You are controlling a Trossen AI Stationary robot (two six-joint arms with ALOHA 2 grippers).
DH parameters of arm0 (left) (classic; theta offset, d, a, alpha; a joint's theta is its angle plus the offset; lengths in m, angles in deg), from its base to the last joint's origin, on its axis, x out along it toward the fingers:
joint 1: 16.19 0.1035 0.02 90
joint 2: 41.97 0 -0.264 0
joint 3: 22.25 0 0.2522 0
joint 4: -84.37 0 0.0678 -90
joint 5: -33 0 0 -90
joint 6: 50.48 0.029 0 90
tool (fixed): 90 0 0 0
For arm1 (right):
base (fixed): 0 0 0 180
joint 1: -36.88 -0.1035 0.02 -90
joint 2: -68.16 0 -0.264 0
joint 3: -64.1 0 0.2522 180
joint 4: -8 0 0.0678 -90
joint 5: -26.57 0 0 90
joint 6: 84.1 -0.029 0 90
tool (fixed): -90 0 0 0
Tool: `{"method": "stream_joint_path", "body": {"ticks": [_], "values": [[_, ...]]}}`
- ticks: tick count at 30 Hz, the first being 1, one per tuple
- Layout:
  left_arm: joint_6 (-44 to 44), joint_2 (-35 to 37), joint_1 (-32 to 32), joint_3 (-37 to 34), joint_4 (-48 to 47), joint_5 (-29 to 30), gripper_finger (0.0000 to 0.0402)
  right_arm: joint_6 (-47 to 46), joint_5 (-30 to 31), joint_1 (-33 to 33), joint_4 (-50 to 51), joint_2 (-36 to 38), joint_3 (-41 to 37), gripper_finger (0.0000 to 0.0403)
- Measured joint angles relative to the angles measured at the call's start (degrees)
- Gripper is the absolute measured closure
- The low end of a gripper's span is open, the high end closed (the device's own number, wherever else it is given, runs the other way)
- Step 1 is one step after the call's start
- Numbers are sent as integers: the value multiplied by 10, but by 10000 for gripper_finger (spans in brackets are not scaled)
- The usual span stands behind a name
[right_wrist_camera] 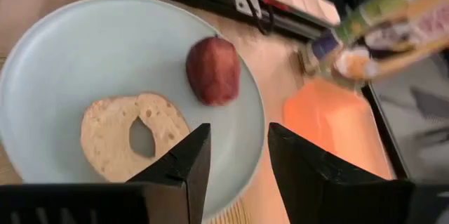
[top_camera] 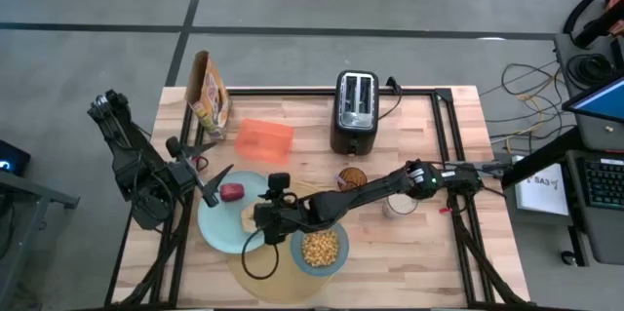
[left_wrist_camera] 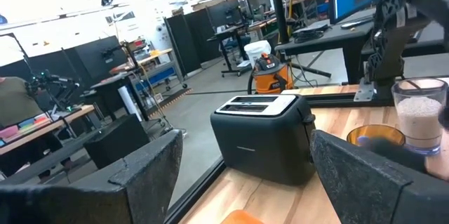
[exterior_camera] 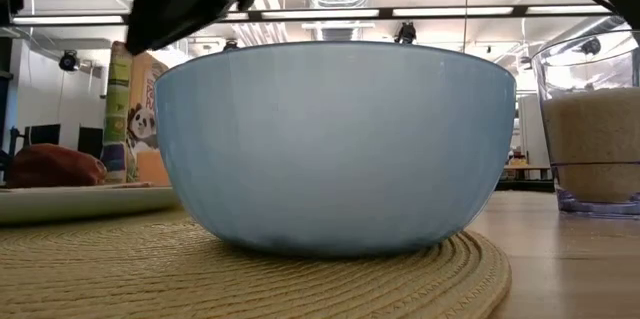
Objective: Arrange a breakfast setting
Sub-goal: Put the blue spoon on the placemat
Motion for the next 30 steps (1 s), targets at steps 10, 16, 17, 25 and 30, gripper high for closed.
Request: {"method": "stream_joint_path", "body": {"ticks": [10,16,17,25,30], "values": [[0,0,1,0,-2,0,107,-199,63,-1,231,86,-1,277],[0,0,1,-1,-4,0,107,-296,122,-24,353,120,-1,292],[0,-1,1,-1,-4,0,107,-310,130,-30,371,125,-1,294],[0,-1,1,-1,-5,0,107,-381,178,-80,441,161,-11,316],[0,-1,1,-1,-5,0,107,-421,204,-97,441,209,-69,335]]}}
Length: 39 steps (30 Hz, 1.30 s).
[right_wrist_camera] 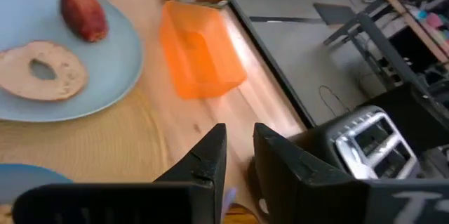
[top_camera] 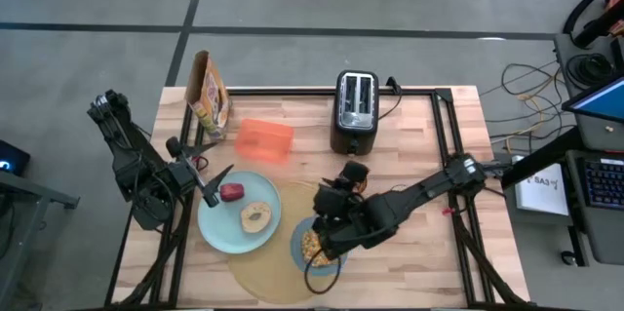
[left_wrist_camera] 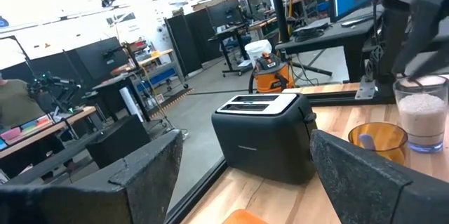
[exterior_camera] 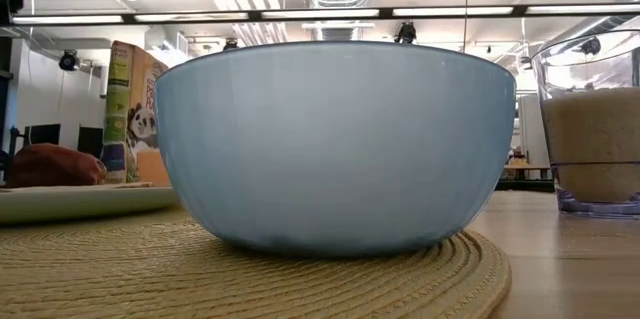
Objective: Arrange a breakfast setting
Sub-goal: Put the blue spoon on the placemat
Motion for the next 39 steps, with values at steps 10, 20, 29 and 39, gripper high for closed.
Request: {"method": "stream_joint_path", "body": {"ticks": [10,20,29,39], "values": [[0,0,0,0,0,0,107,-21,30,-4,-172,136,-265,369],[2,0,0,0,0,0,107,29,-59,9,-455,292,-513,371],[8,0,0,0,0,0,107,-49,-81,43,-518,374,-643,371],[9,0,0,0,0,0,107,-18,-116,57,-545,337,-651,284]]}}
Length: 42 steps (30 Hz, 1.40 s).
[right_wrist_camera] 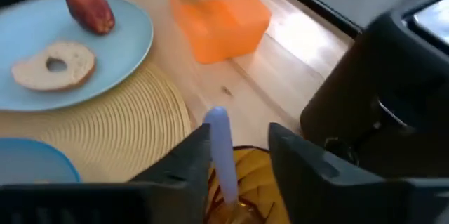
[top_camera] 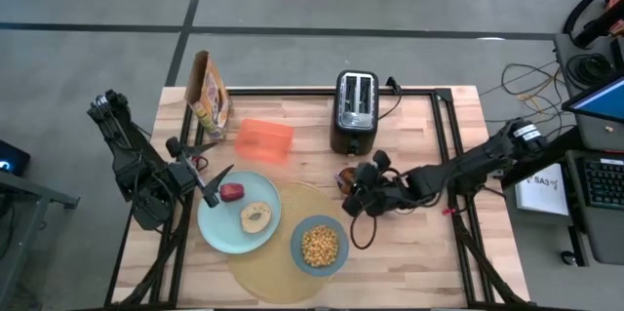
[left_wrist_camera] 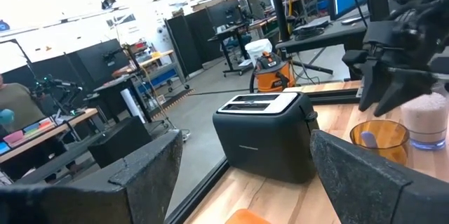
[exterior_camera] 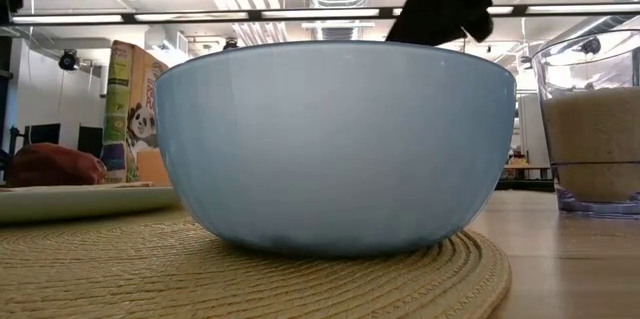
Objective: Arrange a breakfast setting
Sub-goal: Put the blue spoon on the placemat
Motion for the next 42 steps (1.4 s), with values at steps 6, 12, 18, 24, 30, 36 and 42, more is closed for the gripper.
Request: {"method": "stream_joint_path", "body": {"ticks": [6,12,18,24,30,36,42], "values": [[0,0,0,0,0,0,107,73,11,2,2,-55,37,202],[0,-1,0,0,0,0,107,75,54,13,5,-105,60,178],[0,-1,0,0,0,0,107,72,58,20,18,-125,80,201],[1,-2,0,0,0,0,107,71,56,20,19,-121,80,245],[1,-2,0,0,0,0,107,71,51,19,18,-122,80,298],[1,-2,0,0,0,0,107,71,38,19,18,-121,80,343],[1,-2,0,0,0,0,107,72,36,19,23,-120,80,368]]}}
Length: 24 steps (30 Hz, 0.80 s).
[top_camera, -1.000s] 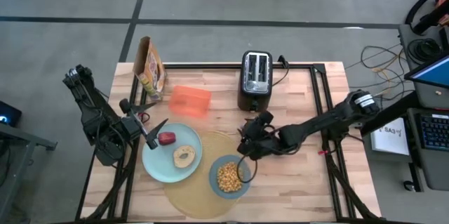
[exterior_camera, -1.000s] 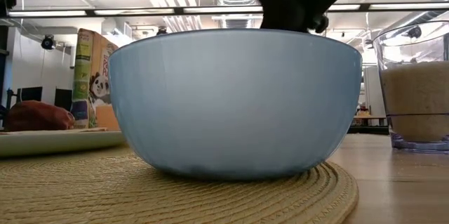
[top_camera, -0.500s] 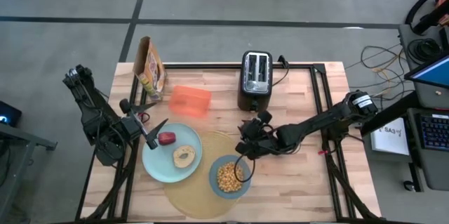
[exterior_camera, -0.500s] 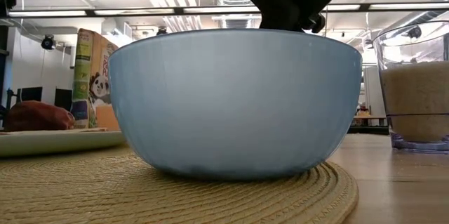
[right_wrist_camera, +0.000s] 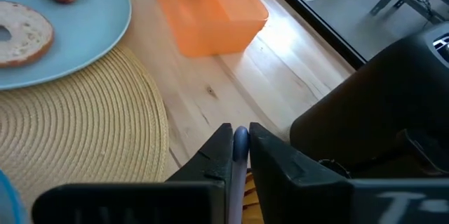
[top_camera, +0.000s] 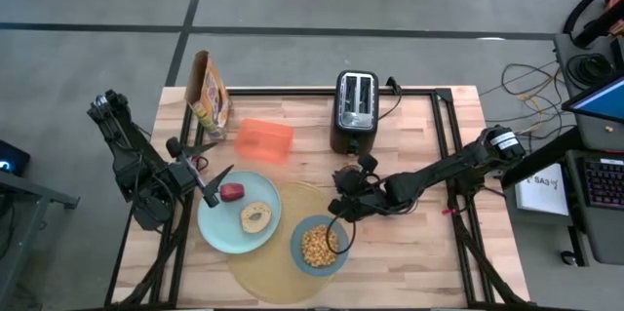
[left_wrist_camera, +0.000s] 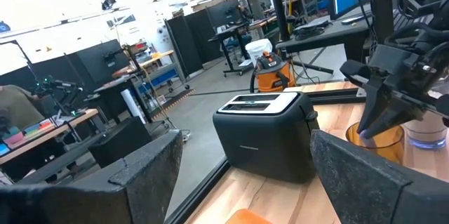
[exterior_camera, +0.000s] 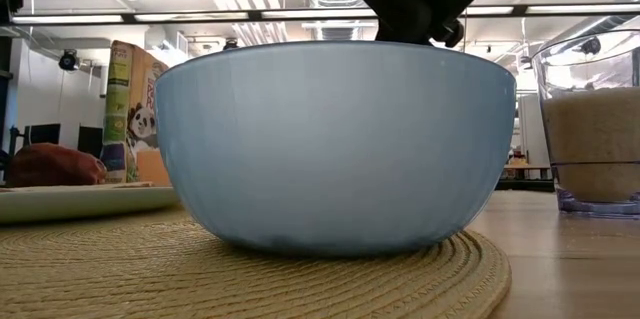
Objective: Arrange a breakfast setting
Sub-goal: Put the blue spoon on the placemat
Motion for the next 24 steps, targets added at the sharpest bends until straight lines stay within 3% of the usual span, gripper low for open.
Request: {"method": "stream_joint_path", "body": {"ticks": [24], "values": [[0,0,0,0,-1,0,107,-1,-14,0,13,10,-1,374]]}}
